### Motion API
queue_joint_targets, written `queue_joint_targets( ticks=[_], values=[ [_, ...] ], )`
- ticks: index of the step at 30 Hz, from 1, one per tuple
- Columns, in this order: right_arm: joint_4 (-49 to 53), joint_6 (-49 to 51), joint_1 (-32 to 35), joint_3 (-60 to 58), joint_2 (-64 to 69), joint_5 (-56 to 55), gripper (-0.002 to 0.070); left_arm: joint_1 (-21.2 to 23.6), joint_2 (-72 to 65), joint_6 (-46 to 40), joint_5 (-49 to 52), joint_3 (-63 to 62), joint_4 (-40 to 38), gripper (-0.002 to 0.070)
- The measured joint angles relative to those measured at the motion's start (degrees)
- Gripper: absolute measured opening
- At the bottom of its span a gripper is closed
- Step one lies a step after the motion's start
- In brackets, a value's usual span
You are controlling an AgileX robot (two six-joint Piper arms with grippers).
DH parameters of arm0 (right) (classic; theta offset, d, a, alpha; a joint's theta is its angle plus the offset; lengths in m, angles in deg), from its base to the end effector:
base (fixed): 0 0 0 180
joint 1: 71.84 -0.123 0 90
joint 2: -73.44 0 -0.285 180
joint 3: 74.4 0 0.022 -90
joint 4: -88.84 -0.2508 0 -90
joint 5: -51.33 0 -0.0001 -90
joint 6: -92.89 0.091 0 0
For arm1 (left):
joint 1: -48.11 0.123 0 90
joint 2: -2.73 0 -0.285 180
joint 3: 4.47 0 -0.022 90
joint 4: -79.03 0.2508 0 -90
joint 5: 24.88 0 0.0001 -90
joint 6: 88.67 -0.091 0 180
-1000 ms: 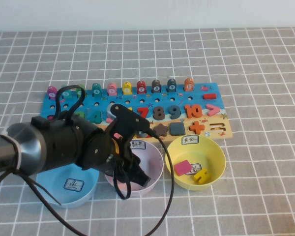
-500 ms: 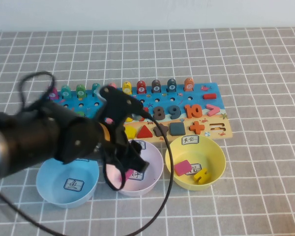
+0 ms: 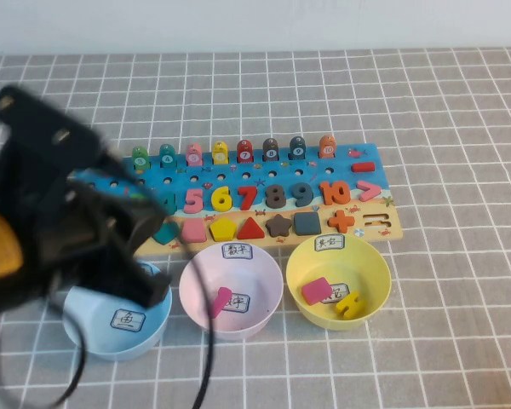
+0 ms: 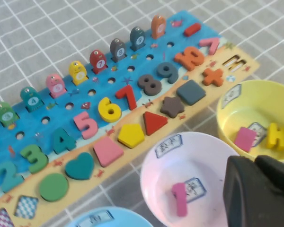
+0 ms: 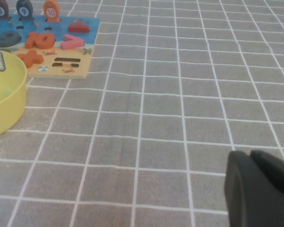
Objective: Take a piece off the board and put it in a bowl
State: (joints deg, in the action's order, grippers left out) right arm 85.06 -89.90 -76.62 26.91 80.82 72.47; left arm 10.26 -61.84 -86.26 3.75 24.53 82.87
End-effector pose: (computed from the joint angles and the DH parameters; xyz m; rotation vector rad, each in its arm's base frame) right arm 0.0526 0.0066 0.1718 -0.0824 1.8695 0.0886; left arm 0.1647 -0.1242 0.3382 0.6967 2.0351 -0.3433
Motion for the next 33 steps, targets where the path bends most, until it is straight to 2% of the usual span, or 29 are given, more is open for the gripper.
queue_joint_targets(
  ticks=[7,12,24,29,33],
  values=[
    [0.00,0.00,0.00,0.00,0.00,0.00,-0.0018,0.00,15.65,0.77,-12.16,17.02,-3.84,0.0000],
    [0.00,0.00,0.00,0.00,0.00,0.00,-0.0018,0.00,22.23,0.77,-15.40,25.02,-4.39,0.0000],
    [0.00,0.00,0.00,0.00,0.00,0.00,-0.0018,0.00,23.23,-2.87,-17.63,26.72,-1.88,0.0000],
    [0.00,0.00,0.00,0.00,0.00,0.00,-0.0018,0.13,25.83,-4.45,-26.88,31.03,1.75,0.0000],
    [0.00,0.00,0.00,0.00,0.00,0.00,-0.0018,4.46,32.12,-6.89,-36.39,38.17,0.35,0.0000]
  ],
)
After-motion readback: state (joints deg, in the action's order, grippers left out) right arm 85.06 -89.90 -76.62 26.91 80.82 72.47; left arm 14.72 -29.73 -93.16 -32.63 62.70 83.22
